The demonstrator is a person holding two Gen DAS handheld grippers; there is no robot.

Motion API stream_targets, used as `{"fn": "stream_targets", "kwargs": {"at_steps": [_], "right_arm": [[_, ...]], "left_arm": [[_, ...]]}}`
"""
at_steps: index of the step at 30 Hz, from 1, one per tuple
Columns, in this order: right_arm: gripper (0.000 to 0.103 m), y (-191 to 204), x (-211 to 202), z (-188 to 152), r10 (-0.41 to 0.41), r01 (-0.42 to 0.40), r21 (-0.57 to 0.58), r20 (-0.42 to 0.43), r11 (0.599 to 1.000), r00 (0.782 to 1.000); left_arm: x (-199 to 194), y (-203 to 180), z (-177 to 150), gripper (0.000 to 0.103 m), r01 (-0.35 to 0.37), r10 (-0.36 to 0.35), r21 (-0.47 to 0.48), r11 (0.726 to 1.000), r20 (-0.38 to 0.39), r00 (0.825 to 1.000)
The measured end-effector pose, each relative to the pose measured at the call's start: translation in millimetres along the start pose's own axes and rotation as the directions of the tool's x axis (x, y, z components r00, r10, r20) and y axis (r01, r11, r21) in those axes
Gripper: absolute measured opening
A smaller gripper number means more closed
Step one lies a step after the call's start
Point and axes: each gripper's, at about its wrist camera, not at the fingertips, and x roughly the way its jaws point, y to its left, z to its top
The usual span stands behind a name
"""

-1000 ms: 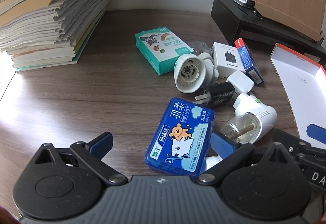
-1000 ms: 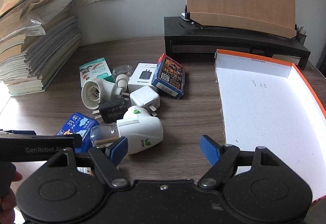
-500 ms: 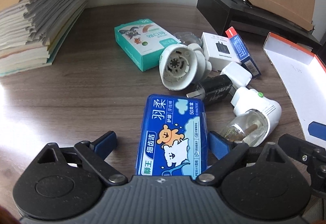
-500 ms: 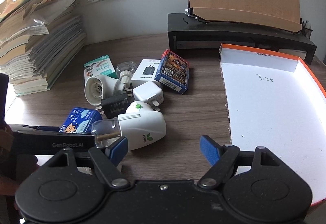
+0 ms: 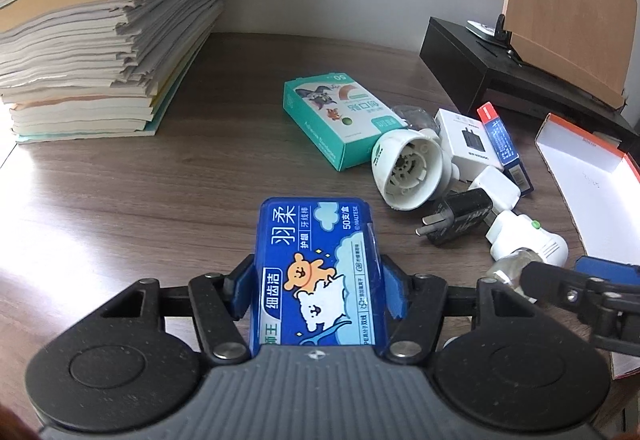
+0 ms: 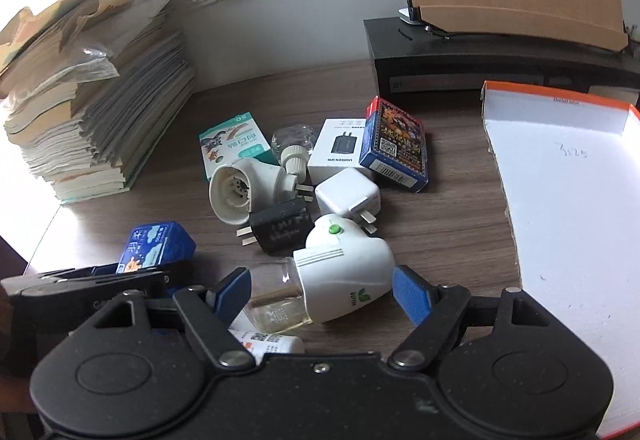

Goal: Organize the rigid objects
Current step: 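Lift the blue box with the left gripper while the right gripper grasps the white repellent heater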

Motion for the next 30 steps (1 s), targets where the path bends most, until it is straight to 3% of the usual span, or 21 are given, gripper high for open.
{"fn": "stream_targets", "kwargs": {"at_steps": [1, 3, 6, 11, 14, 15, 17, 20, 23, 30], "right_arm": [[0.092, 3.9, 3.6, 0.2, 0.005, -0.005, 0.000, -0.005, 1.000, 1.000], [0.102, 11.4, 9.7, 0.2, -0.011, 0.012, -0.020, 0.011, 1.000, 1.000], [0.103, 14.6, 17.7, 4.1, -0.028, 0.027, 0.015, 0.020, 1.000, 0.999], [0.102, -5.1, 44.1, 11.0, 0.073, -0.055, 0.199, -0.084, 0.978, 0.994], [0.102, -21.2, 49.0, 12.6, 0.129, -0.107, 0.307, -0.053, 0.946, 0.990], [0.097, -23.2, 49.7, 13.6, 0.131, -0.110, 0.311, -0.046, 0.944, 0.990], [0.072, -23.6, 50.5, 15.7, 0.094, -0.077, 0.293, -0.044, 0.953, 0.995], [0.070, -20.3, 50.7, 17.5, 0.095, -0.083, 0.227, -0.043, 0.970, 0.995], [0.069, -12.6, 45.7, 16.6, 0.041, -0.038, 0.142, -0.017, 0.989, 0.999], [0.068, -24.9, 18.1, 22.9, 0.019, -0.025, 0.096, 0.054, 0.995, 0.998]], "left_arm": [[-1.5, 0.9, 0.1, 0.063, 0.000, 0.000, -0.002, 1.000, 0.003, 1.000], [-3.3, 2.0, 0.1, 0.063, 0.000, 0.000, -0.003, 1.000, 0.006, 1.000], [-3.8, 2.6, -1.1, 0.063, 0.007, -0.007, -0.005, 1.000, 0.004, 1.000], [-4.9, 3.4, -2.2, 0.063, 0.016, -0.016, -0.004, 1.000, 0.006, 1.000], [-5.4, 4.1, -2.6, 0.063, 0.015, -0.015, -0.009, 1.000, 0.008, 1.000], [-5.0, 4.2, -2.5, 0.063, 0.016, -0.016, -0.010, 1.000, 0.008, 1.000], [-4.7, 2.6, -3.0, 0.063, 0.017, -0.017, -0.009, 1.000, 0.005, 1.000], [-4.1, -1.5, -3.7, 0.063, 0.021, -0.021, -0.007, 1.000, 0.003, 1.000], [-5.8, -6.0, -2.9, 0.063, 0.021, -0.021, -0.006, 1.000, 0.010, 1.000], [-16.6, -21.7, 2.8, 0.063, 0.035, -0.035, -0.004, 0.999, 0.045, 0.998]]}}
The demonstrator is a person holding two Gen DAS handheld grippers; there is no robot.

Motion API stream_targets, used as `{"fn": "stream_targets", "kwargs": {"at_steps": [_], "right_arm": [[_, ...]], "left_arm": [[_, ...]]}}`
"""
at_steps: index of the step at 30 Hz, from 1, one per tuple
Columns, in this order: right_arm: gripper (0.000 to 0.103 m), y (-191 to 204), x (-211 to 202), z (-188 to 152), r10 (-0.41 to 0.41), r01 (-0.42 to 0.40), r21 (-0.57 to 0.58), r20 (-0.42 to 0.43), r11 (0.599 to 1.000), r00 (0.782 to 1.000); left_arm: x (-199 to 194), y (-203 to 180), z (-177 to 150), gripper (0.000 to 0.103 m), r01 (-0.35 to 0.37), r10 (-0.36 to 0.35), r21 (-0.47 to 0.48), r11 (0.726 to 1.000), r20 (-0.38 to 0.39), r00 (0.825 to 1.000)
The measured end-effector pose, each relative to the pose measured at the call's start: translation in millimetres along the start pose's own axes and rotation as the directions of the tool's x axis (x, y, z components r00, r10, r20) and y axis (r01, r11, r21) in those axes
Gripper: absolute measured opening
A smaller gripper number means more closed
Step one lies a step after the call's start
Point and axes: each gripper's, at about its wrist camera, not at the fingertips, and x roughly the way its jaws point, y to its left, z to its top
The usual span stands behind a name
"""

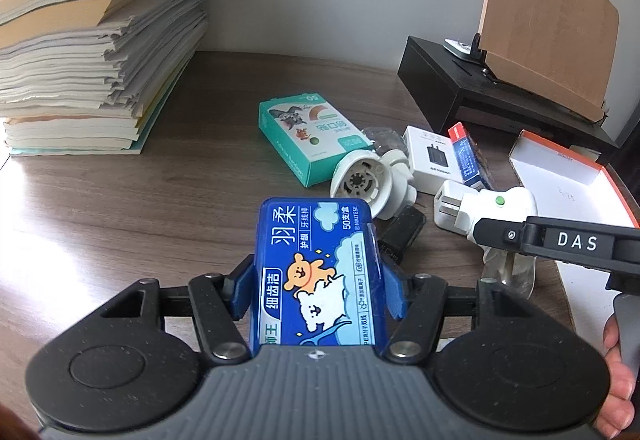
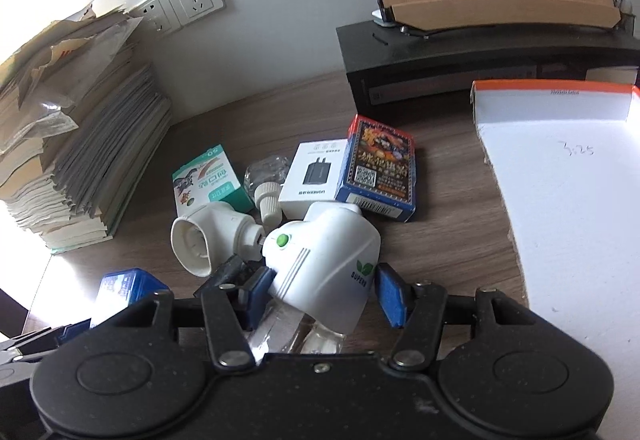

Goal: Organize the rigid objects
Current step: 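Lift the blue box with the left gripper while the right gripper grasps the white repellent heater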

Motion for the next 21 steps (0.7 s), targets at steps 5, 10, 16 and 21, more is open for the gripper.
{"fn": "stream_targets", "kwargs": {"at_steps": [5, 10, 16, 21], "right_arm": [[0.068, -12.6, -27.1, 10.6, -0.017, 0.019, -0.030, 0.055, 0.999, 0.998], [0.068, -42.4, -53.1, 20.4, -0.043, 0.044, -0.012, 0.088, 0.999, 0.995], [0.068, -92.1, -84.4, 30.8, -0.103, 0.100, 0.029, 0.121, 0.995, 0.987], [0.068, -136.8, -108.3, 36.1, -0.164, 0.158, 0.053, 0.150, 0.986, 0.975]], "left_arm": [[-10.1, -21.9, 6.4, 0.063, 0.016, -0.016, 0.007, 1.000, 0.029, 0.999], [-17.7, -54.7, 10.0, 0.063, 0.040, -0.041, 0.032, 0.999, 0.051, 0.998], [-19.0, -102.3, 10.2, 0.063, 0.094, -0.097, 0.060, 0.994, 0.050, 0.994], [-15.7, -148.6, 10.3, 0.063, 0.141, -0.145, 0.098, 0.985, 0.043, 0.988]]}}
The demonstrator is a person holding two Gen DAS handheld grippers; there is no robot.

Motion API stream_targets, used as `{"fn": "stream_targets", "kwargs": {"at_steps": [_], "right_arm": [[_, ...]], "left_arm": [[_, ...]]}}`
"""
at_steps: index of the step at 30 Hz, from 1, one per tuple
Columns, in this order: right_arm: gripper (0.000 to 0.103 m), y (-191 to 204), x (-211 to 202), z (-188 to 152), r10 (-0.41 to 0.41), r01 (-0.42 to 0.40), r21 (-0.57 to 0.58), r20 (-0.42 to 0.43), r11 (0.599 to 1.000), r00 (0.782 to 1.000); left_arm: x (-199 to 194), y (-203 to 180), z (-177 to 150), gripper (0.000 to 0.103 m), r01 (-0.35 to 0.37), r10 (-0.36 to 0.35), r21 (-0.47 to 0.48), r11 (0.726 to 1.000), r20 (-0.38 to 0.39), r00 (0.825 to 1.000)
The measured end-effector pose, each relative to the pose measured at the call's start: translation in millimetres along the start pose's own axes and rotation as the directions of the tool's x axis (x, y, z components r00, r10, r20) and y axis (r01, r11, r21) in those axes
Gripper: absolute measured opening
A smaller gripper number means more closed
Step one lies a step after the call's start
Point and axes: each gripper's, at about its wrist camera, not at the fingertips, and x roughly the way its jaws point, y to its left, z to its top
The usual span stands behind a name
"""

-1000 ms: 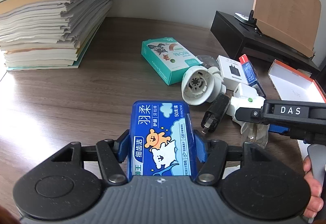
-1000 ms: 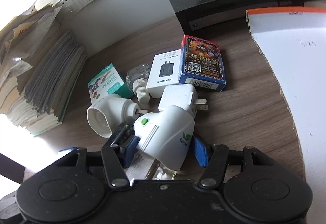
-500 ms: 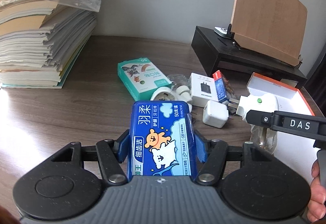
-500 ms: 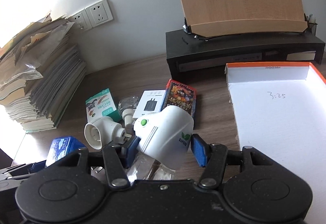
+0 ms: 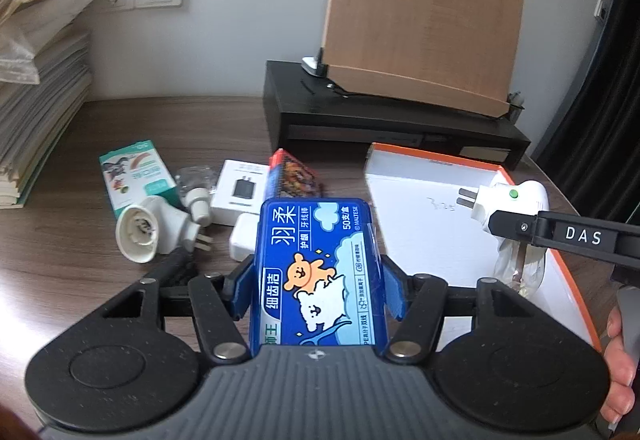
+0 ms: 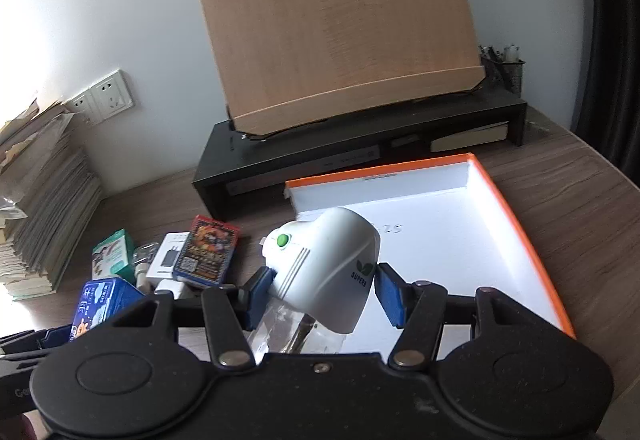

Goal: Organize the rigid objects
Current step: 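Lift the blue box with the left gripper while the right gripper grasps the white repellent heater, then carry both held items over the open white box and lower them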

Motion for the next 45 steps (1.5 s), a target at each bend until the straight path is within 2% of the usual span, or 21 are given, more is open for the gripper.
{"fn": "stream_targets", "kwargs": {"at_steps": [5, 10, 16, 27, 45], "right_arm": [[0.068, -42.8, -10.6, 10.3, -0.047, 0.047, 0.019, 0.016, 0.999, 0.999], [0.068, -70.4, -14.9, 18.0, -0.057, 0.056, 0.016, 0.028, 0.998, 0.998], [0.068, -88.8, -10.1, 27.9, -0.035, 0.034, 0.007, 0.038, 0.999, 0.999], [0.068, -105.5, 16.1, 40.7, 0.006, -0.005, -0.020, 0.022, 1.000, 1.000], [0.068, -101.3, 56.6, 53.2, -0.028, 0.025, -0.088, -0.038, 0.996, 0.999]], "left_arm": [[13.8, -39.3, 4.8, 0.063, 0.050, -0.050, 0.014, 0.999, -0.008, 0.999], [24.6, -71.3, 8.8, 0.063, 0.068, -0.068, 0.034, 0.997, -0.010, 0.998], [34.9, -99.8, 13.2, 0.063, 0.051, -0.051, 0.070, 0.996, -0.011, 0.999], [42.9, -119.2, 14.7, 0.063, -0.006, 0.006, 0.043, 0.999, -0.011, 1.000], [65.0, -126.6, 21.6, 0.063, -0.024, 0.025, 0.051, 0.998, -0.021, 0.999]]}}
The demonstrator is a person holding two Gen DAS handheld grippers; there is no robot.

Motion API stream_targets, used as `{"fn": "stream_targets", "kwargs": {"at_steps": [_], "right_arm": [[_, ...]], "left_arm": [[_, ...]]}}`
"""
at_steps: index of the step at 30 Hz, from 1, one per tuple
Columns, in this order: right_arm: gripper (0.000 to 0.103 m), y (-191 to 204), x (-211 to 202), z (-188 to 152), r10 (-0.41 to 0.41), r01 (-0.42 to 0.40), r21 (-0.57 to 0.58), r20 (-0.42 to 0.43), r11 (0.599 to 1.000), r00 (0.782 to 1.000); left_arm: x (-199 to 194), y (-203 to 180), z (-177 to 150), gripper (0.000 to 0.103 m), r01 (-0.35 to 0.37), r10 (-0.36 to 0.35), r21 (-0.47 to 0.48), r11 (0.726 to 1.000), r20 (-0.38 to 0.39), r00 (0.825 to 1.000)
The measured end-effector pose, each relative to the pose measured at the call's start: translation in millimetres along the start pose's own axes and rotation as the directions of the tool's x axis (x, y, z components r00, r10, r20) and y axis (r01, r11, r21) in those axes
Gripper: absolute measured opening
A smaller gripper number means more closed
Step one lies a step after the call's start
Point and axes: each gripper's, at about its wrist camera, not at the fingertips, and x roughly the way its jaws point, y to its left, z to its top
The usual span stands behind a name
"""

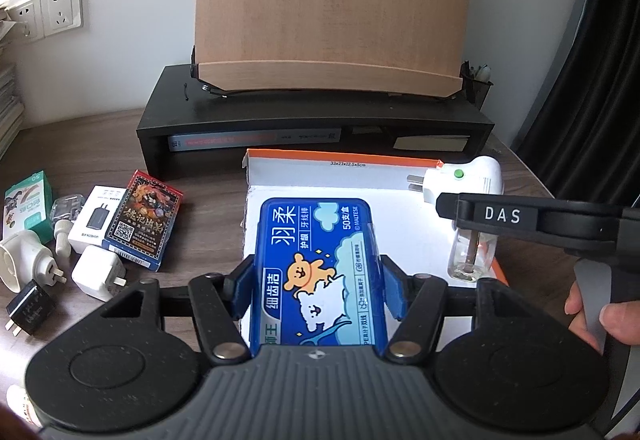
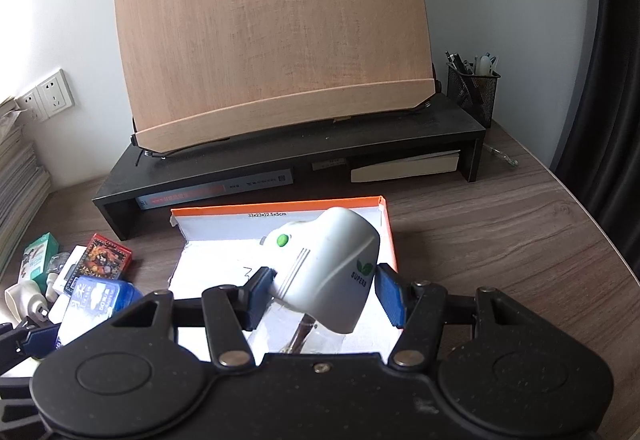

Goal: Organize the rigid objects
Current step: 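Carry both held items over the open white box and lower them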

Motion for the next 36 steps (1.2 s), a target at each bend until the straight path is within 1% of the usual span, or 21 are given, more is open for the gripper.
{"fn": "stream_targets", "kwargs": {"at_steps": [12, 27, 36], "right_arm": [[0.068, 6.2, 23.7, 5.8, -0.031, 0.030, -0.033, -0.027, 0.999, 0.999], [0.068, 13.7, 42.4, 11.2, -0.039, 0.037, -0.052, -0.037, 0.998, 0.999], [0.068, 11.8, 51.2, 13.6, -0.046, 0.043, -0.056, -0.043, 0.997, 0.998]], "left_arm": [[16.6, 1.0, 5.9, 0.063, 0.015, -0.015, 0.007, 1.000, -0.007, 1.000], [28.2, 5.5, 10.7, 0.063, 0.021, -0.021, 0.007, 1.000, -0.016, 1.000], [33.9, 4.2, 13.4, 0.063, 0.020, -0.020, 0.002, 1.000, -0.017, 1.000]]}}
